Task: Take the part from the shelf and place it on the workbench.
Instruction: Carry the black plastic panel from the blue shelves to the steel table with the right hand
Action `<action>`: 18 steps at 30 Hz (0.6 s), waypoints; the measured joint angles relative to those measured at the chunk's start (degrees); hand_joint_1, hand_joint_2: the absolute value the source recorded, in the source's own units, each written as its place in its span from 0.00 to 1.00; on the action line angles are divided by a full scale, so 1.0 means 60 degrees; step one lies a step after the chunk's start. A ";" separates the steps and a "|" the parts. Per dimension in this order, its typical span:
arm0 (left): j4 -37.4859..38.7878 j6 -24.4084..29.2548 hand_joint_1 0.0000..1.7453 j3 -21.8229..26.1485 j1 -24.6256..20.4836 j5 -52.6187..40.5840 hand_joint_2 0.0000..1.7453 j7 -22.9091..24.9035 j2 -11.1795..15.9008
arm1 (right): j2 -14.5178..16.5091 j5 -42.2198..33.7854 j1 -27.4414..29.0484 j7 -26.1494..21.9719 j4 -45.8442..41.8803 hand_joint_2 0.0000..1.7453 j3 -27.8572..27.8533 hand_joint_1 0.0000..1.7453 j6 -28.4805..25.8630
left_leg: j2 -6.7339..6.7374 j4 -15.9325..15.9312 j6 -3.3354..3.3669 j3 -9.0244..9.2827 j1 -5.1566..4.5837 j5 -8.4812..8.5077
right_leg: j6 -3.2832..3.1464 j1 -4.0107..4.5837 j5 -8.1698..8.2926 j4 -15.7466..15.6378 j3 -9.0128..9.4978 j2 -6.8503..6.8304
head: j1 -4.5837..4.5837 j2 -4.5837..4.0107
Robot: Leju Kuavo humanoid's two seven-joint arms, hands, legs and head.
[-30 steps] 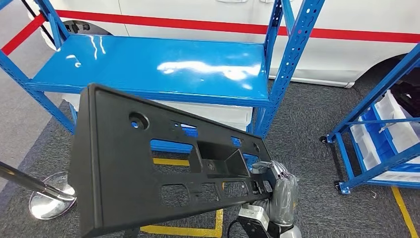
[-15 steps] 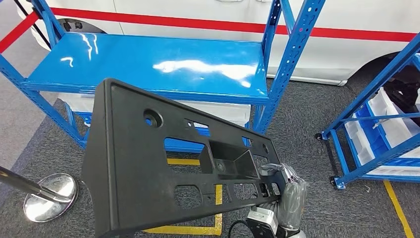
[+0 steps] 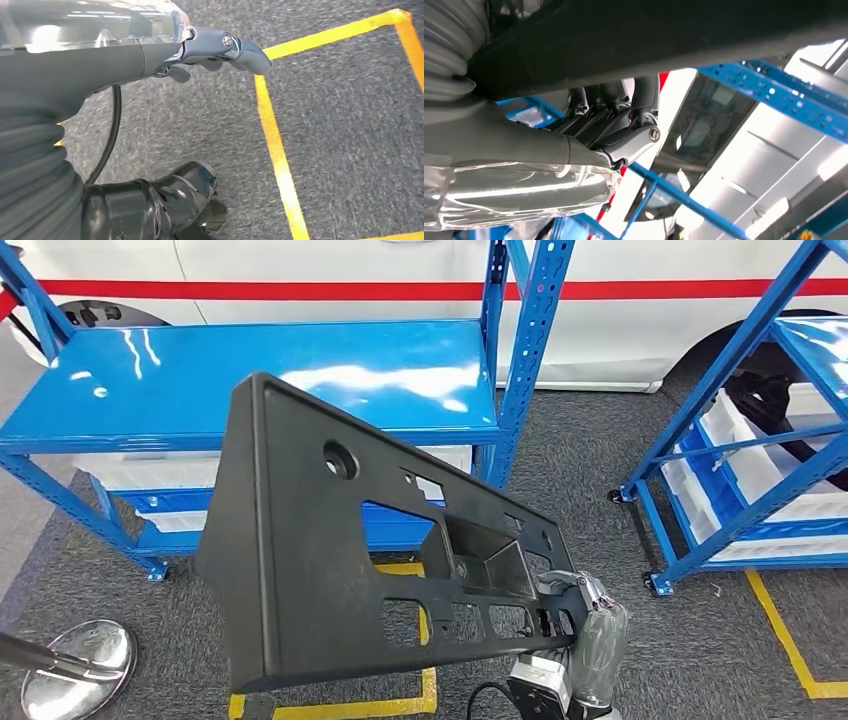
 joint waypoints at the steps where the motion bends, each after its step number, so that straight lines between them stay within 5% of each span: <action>1: 0.0000 0.0001 0.00 0.0009 -0.0002 0.0000 1.00 0.0000 0.0005 | 0.0013 -0.0004 0.0002 -0.0010 -0.0003 1.00 -0.0006 1.00 0.0000 | -0.0113 -0.0320 0.0022 0.0144 -0.0004 0.0063 | 0.0049 0.0003 0.0007 0.0026 -0.0035 0.0070 | 0.0002 0.0000; 4: -0.0001 0.0002 0.00 0.0023 -0.0013 -0.0007 1.00 -0.0001 0.0002 | 0.0035 -0.0007 0.0036 -0.0034 -0.0008 1.00 -0.0025 1.00 -0.0003 | -0.0035 -0.0461 0.0135 0.0175 -0.0016 0.0089 | 0.0210 -0.0016 0.0054 0.0044 -0.0118 0.0226 | 0.0000 0.0001; 6: -0.0001 0.0004 0.00 0.0027 -0.0024 -0.0017 1.00 -0.0004 -0.0007 | 0.0042 -0.0007 0.0052 -0.0048 -0.0015 1.00 -0.0044 1.00 -0.0004 | 0.0128 -0.0542 0.0271 0.0190 0.0027 0.0158 | 0.0291 -0.0005 -0.0187 0.0378 -0.0273 0.0040 | 0.0016 0.0001; 9: -0.0001 0.0006 0.00 0.0031 -0.0012 -0.0023 1.00 -0.0005 -0.0008 | 0.0047 -0.0012 0.0056 -0.0061 -0.0022 1.00 -0.0068 1.00 -0.0004 | 0.0408 -0.0578 0.0377 0.0177 0.0024 0.0182 | 0.0394 -0.0026 -0.1056 0.2046 -0.1053 -0.0335 | 0.0036 0.0002; 11: -0.0001 0.0006 0.00 0.0034 -0.0004 -0.0023 1.00 -0.0005 -0.0005 | 0.0047 -0.0019 0.0072 -0.0060 -0.0020 1.00 -0.0088 1.00 -0.0004 | 0.0614 -0.0569 0.0380 0.0176 0.0010 0.0164 | 0.0426 -0.0056 -0.1153 0.2651 -0.1333 -0.0392 | 0.0036 0.0002; 13: -0.0001 0.0006 0.00 0.0035 -0.0019 -0.0024 1.00 -0.0005 -0.0005 | 0.0047 -0.0026 0.0074 -0.0060 -0.0019 1.00 -0.0106 1.00 -0.0004 | 0.0802 -0.0554 0.0356 0.0210 0.0003 0.0128 | 0.0392 -0.0063 -0.0597 0.1828 -0.0893 -0.0526 | 0.0036 0.0001; 15: -0.0001 0.0006 0.00 0.0035 -0.0026 -0.0025 1.00 -0.0005 -0.0006 | 0.0050 -0.0035 0.0066 -0.0062 -0.0020 1.00 -0.0117 1.00 -0.0004 | 0.0958 -0.0526 0.0298 0.0252 -0.0027 0.0069 | 0.0292 0.0016 -0.0133 0.0543 -0.0231 -0.0933 | 0.0034 0.0000; 17: -0.0001 0.0006 0.00 0.0035 -0.0025 -0.0026 1.00 -0.0003 -0.0005 | 0.0064 -0.0053 0.0065 -0.0077 -0.0023 1.00 -0.0135 1.00 -0.0004 | 0.1102 -0.0509 0.0211 0.0275 -0.0068 0.0025 | 0.0204 0.0109 -0.0060 0.0034 -0.0013 -0.1130 | 0.0029 0.0000; 18: -0.0001 0.0007 0.00 0.0035 -0.0027 -0.0028 1.00 -0.0002 -0.0005 | 0.0072 -0.0066 0.0075 -0.0096 -0.0025 1.00 -0.0146 1.00 -0.0004 | 0.1184 -0.0510 0.0165 0.0290 -0.0088 0.0013 | 0.0171 0.0130 -0.0047 0.0023 -0.0040 -0.1044 | 0.0028 0.0000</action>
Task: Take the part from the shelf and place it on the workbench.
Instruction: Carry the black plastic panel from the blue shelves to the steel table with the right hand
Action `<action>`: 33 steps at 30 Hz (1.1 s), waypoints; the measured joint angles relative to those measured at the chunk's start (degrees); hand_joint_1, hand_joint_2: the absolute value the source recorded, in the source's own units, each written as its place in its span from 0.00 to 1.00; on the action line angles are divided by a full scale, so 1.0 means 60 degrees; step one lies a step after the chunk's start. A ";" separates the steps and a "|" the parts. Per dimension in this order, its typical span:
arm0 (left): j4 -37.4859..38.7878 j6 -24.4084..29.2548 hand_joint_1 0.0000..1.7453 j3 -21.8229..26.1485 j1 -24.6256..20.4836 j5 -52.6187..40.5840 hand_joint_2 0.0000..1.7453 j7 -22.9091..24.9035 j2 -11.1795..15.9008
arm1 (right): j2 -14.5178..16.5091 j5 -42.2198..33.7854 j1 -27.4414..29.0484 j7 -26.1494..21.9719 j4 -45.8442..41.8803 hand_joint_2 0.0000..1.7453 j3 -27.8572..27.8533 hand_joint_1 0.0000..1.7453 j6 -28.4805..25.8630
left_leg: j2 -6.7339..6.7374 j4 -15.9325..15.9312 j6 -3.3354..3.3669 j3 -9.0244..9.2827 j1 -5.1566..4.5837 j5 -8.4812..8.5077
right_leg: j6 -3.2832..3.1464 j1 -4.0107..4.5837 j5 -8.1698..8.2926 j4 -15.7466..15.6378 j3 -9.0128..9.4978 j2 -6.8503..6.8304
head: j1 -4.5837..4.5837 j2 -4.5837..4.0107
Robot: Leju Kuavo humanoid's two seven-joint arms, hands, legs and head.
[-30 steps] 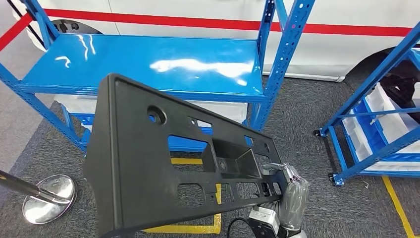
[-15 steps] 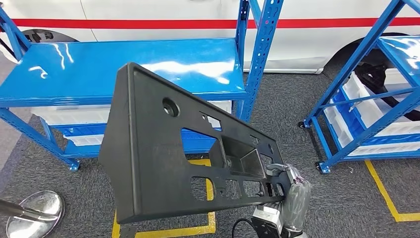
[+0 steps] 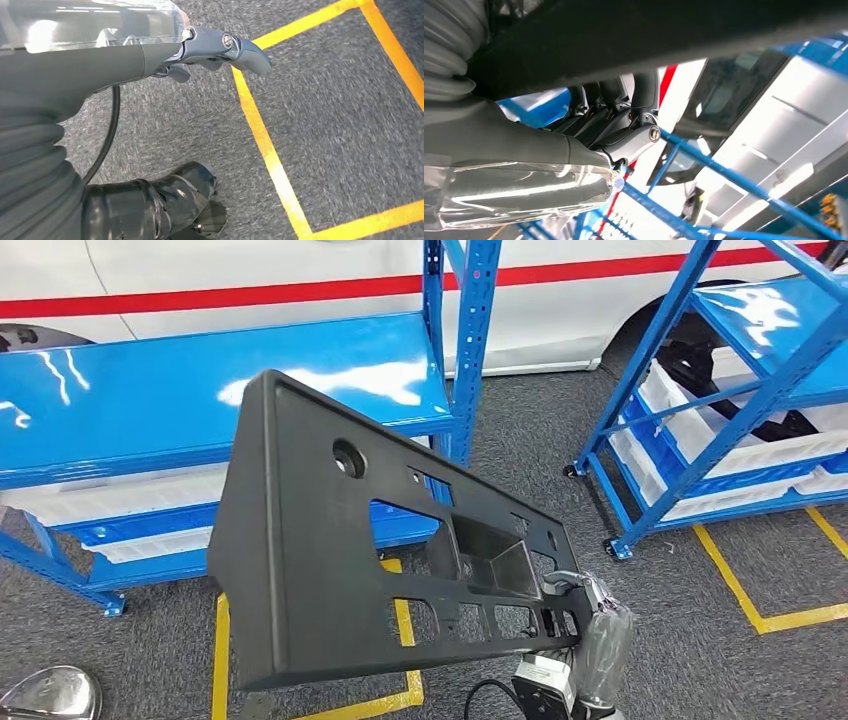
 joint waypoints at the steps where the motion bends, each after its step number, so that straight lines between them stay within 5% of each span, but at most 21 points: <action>1: 0.0000 0.0002 0.00 0.0000 -0.0005 -0.0004 1.00 0.0001 0.0002 | 0.0012 -0.0020 0.0016 -0.0029 -0.0003 1.00 -0.0013 1.00 0.0000 | 0.0058 -0.0005 -0.0048 0.0012 0.0000 -0.0024 | -0.0043 -0.0025 0.0019 -0.0021 -0.0009 0.0106 | 0.0000 0.0000; 3: 0.0000 0.0009 0.00 0.0002 -0.0014 -0.0015 1.00 0.0001 0.0004 | 0.0059 -0.0063 0.0050 -0.0108 -0.0008 1.00 -0.0046 1.00 -0.0005 | -0.0176 0.0245 -0.0146 -0.0065 0.0021 -0.0261 | -0.0155 -0.0089 0.0076 -0.0095 0.0002 0.0292 | -0.0002 -0.0001; 6: 0.0000 0.0021 0.00 0.0004 0.0016 -0.0020 1.00 0.0003 0.0010 | 0.0159 -0.0108 0.0071 -0.0173 -0.0009 1.00 -0.0081 1.00 -0.0009 | -0.0765 0.1913 -0.0244 -0.0796 0.0051 -0.1174 | -0.0264 -0.0134 0.0119 -0.0120 -0.0016 0.0593 | -0.0011 0.0000; 8: 0.0000 0.0022 0.00 0.0004 0.0043 -0.0021 1.00 0.0008 0.0015 | 0.0185 -0.0128 0.0101 -0.0191 -0.0008 1.00 -0.0105 1.00 -0.0007 | -0.0828 0.2752 -0.0271 -0.1205 0.0054 -0.1360 | -0.0271 -0.0133 0.0122 -0.0093 -0.0030 0.0844 | -0.0013 -0.0001; 10: 0.0000 0.0028 0.00 0.0004 0.0043 -0.0021 1.00 0.0012 0.0021 | 0.0212 -0.0142 0.0140 -0.0226 -0.0008 1.00 -0.0136 1.00 -0.0007 | -0.0874 0.2151 -0.0265 -0.0957 0.0071 -0.0799 | -0.0261 -0.0140 0.0116 -0.0049 -0.0023 0.1117 | -0.0013 -0.0001; 12: 0.0000 0.0035 0.00 0.0006 0.0044 -0.0020 1.00 0.0016 0.0038 | 0.0248 -0.0153 0.0159 -0.0273 -0.0008 1.00 -0.0159 1.00 -0.0007 | -0.1238 0.0823 -0.0229 -0.0390 0.0114 -0.0175 | -0.0214 -0.0142 0.0096 0.0025 -0.0048 0.1370 | -0.0010 0.0000; 15: 0.0000 0.0034 0.00 0.0023 0.0024 -0.0020 1.00 0.0026 0.0061 | 0.0298 -0.0171 0.0203 -0.0317 -0.0008 1.00 -0.0175 1.00 -0.0007 | -0.1576 0.0117 -0.0165 -0.0097 0.0112 -0.0049 | -0.0050 -0.0160 0.0135 0.0088 -0.0186 0.1664 | -0.0010 0.0002; 17: 0.0000 0.0032 0.00 0.0029 0.0006 -0.0016 1.00 0.0025 0.0057 | 0.0312 -0.0178 0.0268 -0.0323 -0.0008 1.00 -0.0183 1.00 -0.0010 | -0.1378 0.0030 -0.0053 -0.0072 0.0135 0.0011 | 0.0067 -0.0166 0.0147 0.0108 -0.0250 0.1729 | -0.0007 0.0001; 18: 0.0000 0.0030 0.00 0.0032 0.0007 -0.0013 1.00 0.0023 0.0055 | 0.0314 -0.0181 0.0289 -0.0323 -0.0009 1.00 -0.0187 1.00 -0.0012 | -0.1261 -0.0024 0.0024 -0.0054 0.0155 0.0050 | 0.0104 -0.0152 0.0044 0.0254 -0.0325 0.1571 | 0.0012 0.0001; 21: 0.0000 0.0026 0.00 0.0049 0.0030 -0.0009 1.00 0.0015 0.0063 | 0.0314 -0.0209 0.0290 -0.0328 -0.0009 1.00 -0.0192 1.00 -0.0015 | -0.0884 -0.0093 0.0165 -0.0032 0.0152 0.0088 | 0.0178 -0.0145 -0.0757 0.1727 -0.1025 0.0828 | 0.0068 0.0002; 23: 0.0000 0.0025 0.00 0.0063 0.0049 -0.0010 1.00 0.0015 0.0071 | 0.0314 -0.0243 0.0301 -0.0331 -0.0005 1.00 -0.0201 1.00 -0.0014 | -0.0621 -0.0085 0.0161 -0.0033 0.0138 0.0068 | 0.0219 -0.0186 -0.1048 0.2641 -0.1464 0.0656 | 0.0067 0.0000; 25: 0.0000 0.0025 0.00 0.0069 0.0040 -0.0016 1.00 0.0015 0.0074 | 0.0314 -0.0268 0.0309 -0.0331 -0.0005 1.00 -0.0209 1.00 -0.0013 | -0.0387 -0.0078 0.0134 -0.0005 0.0137 0.0033 | 0.0213 -0.0210 -0.0667 0.2224 -0.1222 0.0559 | 0.0067 -0.0001; 27: 0.0000 0.0025 0.00 0.0073 0.0030 -0.0023 1.00 0.0015 0.0075 | 0.0315 -0.0276 0.0303 -0.0331 -0.0005 1.00 -0.0210 1.00 -0.0012 | -0.0192 -0.0063 0.0068 0.0059 0.0113 -0.0031 | 0.0143 -0.0156 -0.0121 0.0904 -0.0497 0.0214 | 0.0067 0.0000; 29: 0.0000 0.0023 0.00 0.0077 0.0026 -0.0024 1.00 0.0015 0.0078 | 0.0321 -0.0279 0.0295 -0.0330 -0.0005 1.00 -0.0214 1.00 -0.0012 | -0.0039 -0.0046 -0.0028 0.0112 0.0063 -0.0094 | 0.0040 -0.0067 0.0053 0.0129 -0.0105 -0.0043 | 0.0064 0.0001; 31: 0.0000 0.0021 0.00 0.0081 0.0012 -0.0024 1.00 0.0014 0.0079 | 0.0327 -0.0284 0.0307 -0.0329 -0.0005 1.00 -0.0225 1.00 -0.0014 | 0.0121 -0.0061 -0.0120 0.0164 0.0036 -0.0122 | -0.0053 -0.0032 0.0036 0.0057 -0.0118 0.0077 | 0.0059 0.0002; 33: 0.0000 0.0021 0.00 0.0083 -0.0006 -0.0024 1.00 0.0010 0.0079 | 0.0339 -0.0287 0.0319 -0.0329 -0.0005 1.00 -0.0235 1.00 -0.0015 | -0.0045 0.0068 -0.0214 0.0151 0.0065 -0.0281 | -0.0166 -0.0081 0.0076 0.0002 -0.0110 0.0272 | 0.0060 0.0001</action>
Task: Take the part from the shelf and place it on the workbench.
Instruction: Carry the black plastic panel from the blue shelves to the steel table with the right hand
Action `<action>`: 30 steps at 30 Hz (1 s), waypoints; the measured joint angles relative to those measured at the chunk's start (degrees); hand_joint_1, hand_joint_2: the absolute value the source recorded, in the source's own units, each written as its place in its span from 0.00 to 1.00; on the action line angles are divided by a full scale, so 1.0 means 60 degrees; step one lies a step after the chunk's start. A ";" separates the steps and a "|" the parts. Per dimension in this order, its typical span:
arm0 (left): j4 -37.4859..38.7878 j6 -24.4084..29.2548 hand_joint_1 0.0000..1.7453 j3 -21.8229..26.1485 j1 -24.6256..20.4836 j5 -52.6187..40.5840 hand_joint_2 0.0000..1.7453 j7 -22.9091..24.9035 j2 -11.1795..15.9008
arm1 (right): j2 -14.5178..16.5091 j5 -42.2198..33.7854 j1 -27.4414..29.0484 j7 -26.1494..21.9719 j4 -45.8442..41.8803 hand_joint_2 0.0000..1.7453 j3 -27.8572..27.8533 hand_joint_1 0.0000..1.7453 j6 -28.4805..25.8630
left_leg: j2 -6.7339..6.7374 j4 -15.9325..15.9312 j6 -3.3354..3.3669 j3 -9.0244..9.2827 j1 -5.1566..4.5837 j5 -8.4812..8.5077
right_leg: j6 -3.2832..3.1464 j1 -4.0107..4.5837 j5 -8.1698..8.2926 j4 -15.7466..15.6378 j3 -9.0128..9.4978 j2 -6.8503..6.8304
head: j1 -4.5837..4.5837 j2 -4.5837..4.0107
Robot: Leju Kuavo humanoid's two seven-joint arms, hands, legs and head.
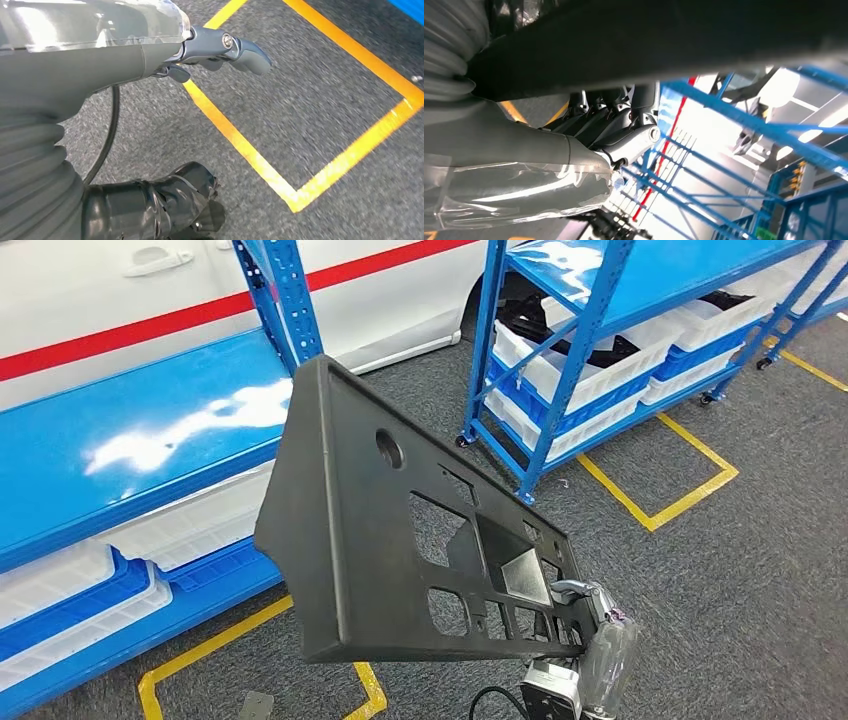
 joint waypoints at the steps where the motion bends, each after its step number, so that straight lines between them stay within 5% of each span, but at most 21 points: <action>1: 0.0000 -0.0001 0.00 0.0001 -0.0001 0.0000 1.00 -0.0002 0.0001 | 0.0016 0.0000 -0.0005 -0.0001 0.0000 1.00 -0.0003 1.00 0.0000 | -0.0225 0.0296 -0.0035 -0.0121 0.0017 -0.0219 | -0.0063 -0.0033 0.0025 -0.0032 0.0007 0.0096 | -0.0001 -0.0001; 4: 0.0000 -0.0004 0.00 0.0004 0.0040 0.0000 1.00 -0.0004 0.0005 | 0.0063 -0.0008 -0.0011 -0.0002 0.0000 1.00 -0.0006 1.00 0.0001 | -0.0757 0.2078 -0.0078 -0.0953 0.0034 -0.1100 | -0.0158 -0.0033 0.0048 -0.0045 0.0005 0.0419 | -0.0003 0.0000; 6: 0.0000 -0.0004 0.00 0.0006 0.0062 0.0000 1.00 0.0000 0.0008 | 0.0066 -0.0025 -0.0004 0.0000 0.0002 1.00 -0.0006 1.00 0.0003 | -0.0787 0.2619 -0.0066 -0.1259 0.0032 -0.1084 | -0.0162 -0.0011 0.0049 -0.0032 0.0014 0.0687 | -0.0004 0.0001; 9: 0.0000 -0.0004 0.00 0.0011 0.0057 0.0000 1.00 0.0002 0.0017 | 0.0066 -0.0037 -0.0001 0.0001 0.0002 1.00 -0.0006 1.00 0.0005 | -0.1118 0.1090 0.0045 -0.0653 0.0034 -0.0072 | -0.0145 0.0002 0.0041 0.0017 0.0033 0.1085 | 0.0000 0.0001; 12: 0.0000 -0.0005 0.00 0.0028 0.0045 -0.0002 1.00 -0.0001 0.0039 | 0.0066 -0.0057 0.0000 0.0005 0.0004 1.00 -0.0006 1.00 0.0005 | -0.1585 -0.0002 0.0125 -0.0233 0.0025 0.0219 | -0.0013 -0.0030 0.0065 0.0074 -0.0078 0.1401 | 0.0001 0.0000; 14: 0.0000 -0.0007 0.00 0.0037 0.0016 0.0000 1.00 -0.0002 0.0035 | 0.0066 -0.0065 0.0028 0.0011 0.0003 1.00 -0.0007 1.00 0.0004 | -0.1416 -0.0097 0.0180 -0.0192 0.0035 0.0263 | 0.0117 -0.0071 0.0108 0.0061 -0.0142 0.1551 | -0.0005 0.0001; 15: 0.0000 -0.0007 0.00 0.0041 0.0011 0.0000 1.00 -0.0002 0.0034 | 0.0064 -0.0066 0.0046 0.0012 0.0001 1.00 -0.0008 1.00 0.0002 | -0.1304 -0.0158 0.0229 -0.0164 0.0055 0.0304 | 0.0167 -0.0055 0.0058 0.0130 -0.0178 0.1438 | 0.0000 0.0001; 18: 0.0000 -0.0015 0.00 0.0049 0.0028 0.0000 1.00 -0.0001 0.0028 | 0.0055 -0.0066 0.0055 0.0013 -0.0001 1.00 -0.0011 1.00 -0.0003 | -0.0911 -0.0280 0.0369 -0.0098 0.0067 0.0354 | 0.0282 -0.0032 -0.0654 0.1357 -0.0759 0.0644 | 0.0046 0.0000; 20: 0.0000 -0.0023 0.00 0.0053 0.0049 -0.0001 1.00 0.0007 0.0024 | 0.0047 -0.0069 0.0064 0.0024 0.0004 1.00 -0.0015 1.00 -0.0003 | -0.0636 -0.0269 0.0383 -0.0087 0.0048 0.0318 | 0.0353 -0.0099 -0.1071 0.2418 -0.1286 0.0416 | 0.0056 -0.0001; 21: 0.0000 -0.0025 0.00 0.0055 0.0050 -0.0002 1.00 0.0013 0.0023 | 0.0043 -0.0074 0.0072 0.0031 0.0006 1.00 -0.0016 1.00 -0.0002 | -0.0505 -0.0262 0.0371 -0.0074 0.0047 0.0295 | 0.0378 -0.0132 -0.1039 0.2557 -0.1351 0.0368 | 0.0055 -0.0001; 22: 0.0000 -0.0027 0.00 0.0056 0.0045 -0.0005 1.00 0.0017 0.0021 | 0.0039 -0.0080 0.0077 0.0037 0.0009 1.00 -0.0017 1.00 -0.0001 | -0.0381 -0.0252 0.0351 -0.0051 0.0049 0.0267 | 0.0395 -0.0162 -0.0843 0.2345 -0.1229 0.0318 | 0.0056 0.0000; 24: 0.0000 -0.0040 0.00 0.0056 0.0034 -0.0011 1.00 0.0018 0.0017 | 0.0036 -0.0095 0.0075 0.0040 0.0011 1.00 -0.0017 1.00 0.0001 | -0.0161 -0.0234 0.0284 0.0034 0.0049 0.0189 | 0.0381 -0.0178 -0.0284 0.1118 -0.0545 0.0015 | 0.0056 0.0000; 26: 0.0000 -0.0056 0.00 0.0056 0.0025 -0.0015 1.00 0.0015 0.0017 | 0.0036 -0.0116 0.0067 0.0040 0.0011 1.00 -0.0017 1.00 -0.0001 | 0.0000 -0.0211 0.0182 0.0107 0.0013 0.0111 | 0.0289 -0.0104 -0.0031 0.0194 -0.0050 -0.0270 | 0.0054 -0.0002; 30: 0.0000 -0.0087 0.00 0.0057 -0.0014 -0.0015 1.00 -0.0002 0.0006 | 0.0037 -0.0147 0.0084 0.0041 0.0009 1.00 -0.0017 1.00 -0.0003 | 0.0153 -0.0193 -0.0024 0.0182 0.0010 -0.0009 | 0.0044 -0.0047 -0.0005 0.0008 -0.0014 -0.0023 | 0.0050 -0.0001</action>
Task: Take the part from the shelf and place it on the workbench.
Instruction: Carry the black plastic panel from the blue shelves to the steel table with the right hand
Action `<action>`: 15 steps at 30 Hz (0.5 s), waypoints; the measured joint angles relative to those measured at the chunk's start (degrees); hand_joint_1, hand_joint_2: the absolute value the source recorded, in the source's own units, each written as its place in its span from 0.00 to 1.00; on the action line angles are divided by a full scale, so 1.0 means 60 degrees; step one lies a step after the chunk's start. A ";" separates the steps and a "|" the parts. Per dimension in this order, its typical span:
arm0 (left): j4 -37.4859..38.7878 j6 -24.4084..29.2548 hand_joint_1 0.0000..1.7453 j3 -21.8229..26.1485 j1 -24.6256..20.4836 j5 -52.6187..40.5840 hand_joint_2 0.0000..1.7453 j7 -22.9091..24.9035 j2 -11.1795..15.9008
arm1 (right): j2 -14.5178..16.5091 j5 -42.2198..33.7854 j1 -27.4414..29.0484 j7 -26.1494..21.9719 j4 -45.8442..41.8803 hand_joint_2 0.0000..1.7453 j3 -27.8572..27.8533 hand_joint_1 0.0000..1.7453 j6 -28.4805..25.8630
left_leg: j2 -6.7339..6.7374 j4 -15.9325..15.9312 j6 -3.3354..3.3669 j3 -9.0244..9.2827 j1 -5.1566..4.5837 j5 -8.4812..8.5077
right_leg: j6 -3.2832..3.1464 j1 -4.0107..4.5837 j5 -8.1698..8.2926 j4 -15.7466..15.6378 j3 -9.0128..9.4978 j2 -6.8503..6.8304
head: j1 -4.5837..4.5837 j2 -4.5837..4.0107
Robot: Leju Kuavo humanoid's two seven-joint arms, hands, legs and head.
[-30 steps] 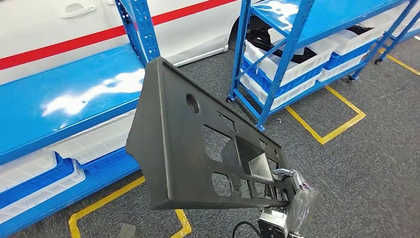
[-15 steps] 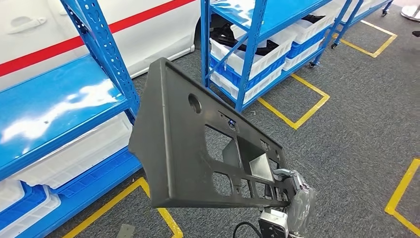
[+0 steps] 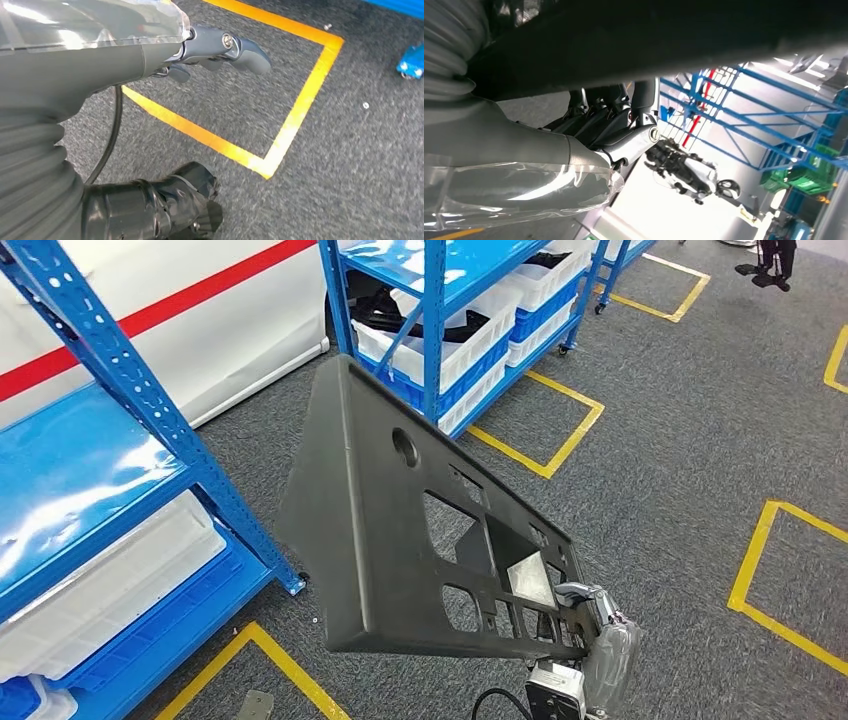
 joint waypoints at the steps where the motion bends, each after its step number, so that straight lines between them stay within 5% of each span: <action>1: 0.0000 -0.0005 0.00 0.0001 -0.0006 0.0000 1.00 -0.0005 -0.0005 | 0.0000 -0.0002 0.0000 0.0000 -0.0001 1.00 0.0000 1.00 -0.0001 | -0.0160 0.0181 -0.0034 -0.0056 0.0021 -0.0160 | -0.0071 -0.0028 0.0032 -0.0055 0.0018 0.0096 | -0.0007 0.0000; 4: 0.0000 -0.0017 0.00 0.0002 0.0016 0.0000 1.00 -0.0011 -0.0006 | 0.0003 -0.0002 -0.0011 0.0000 0.0000 1.00 0.0005 1.00 0.0003 | -0.0839 0.1825 -0.0074 -0.0774 0.0059 -0.1053 | -0.0193 -0.0033 0.0064 -0.0115 0.0041 0.0401 | -0.0027 0.0001; 6: 0.0000 -0.0019 0.00 0.0002 0.0053 0.0000 1.00 -0.0009 -0.0005 | 0.0004 -0.0002 -0.0006 0.0000 0.0005 1.00 0.0007 1.00 0.0006 | -0.0942 0.2688 -0.0067 -0.1234 0.0056 -0.1239 | -0.0215 0.0011 0.0057 -0.0091 0.0043 0.0670 | -0.0028 0.0001; 8: 0.0000 -0.0019 0.00 0.0003 0.0064 0.0000 1.00 -0.0007 -0.0005 | 0.0004 -0.0002 -0.0001 0.0000 0.0013 1.00 0.0007 1.00 0.0007 | -0.1008 0.2112 -0.0008 -0.1069 0.0053 -0.0650 | -0.0214 0.0041 0.0047 -0.0046 0.0056 0.0964 | -0.0028 0.0000; 10: 0.0001 -0.0023 0.00 0.0006 0.0061 0.0004 1.00 -0.0007 -0.0004 | 0.0004 -0.0002 -0.0005 0.0003 0.0016 1.00 0.0008 1.00 0.0007 | -0.1386 0.0825 0.0092 -0.0576 0.0054 0.0017 | -0.0186 0.0050 0.0031 0.0011 0.0045 0.1213 | -0.0026 0.0000; 12: 0.0001 -0.0036 0.00 0.0012 0.0051 0.0010 1.00 -0.0006 -0.0002 | 0.0004 0.0001 -0.0015 0.0018 0.0017 1.00 0.0013 1.00 0.0007 | -0.1704 0.0164 0.0152 -0.0310 0.0036 0.0168 | -0.0100 0.0019 0.0046 0.0048 -0.0024 0.1422 | -0.0029 0.0000; 15: 0.0001 -0.0049 0.00 0.0024 0.0018 0.0015 1.00 0.0005 -0.0001 | 0.0005 0.0015 0.0000 0.0068 0.0019 1.00 0.0018 1.00 0.0007 | -0.1514 -0.0013 0.0238 -0.0210 0.0026 0.0197 | 0.0072 -0.0026 0.0076 0.0039 -0.0111 0.1580 | -0.0032 -0.0001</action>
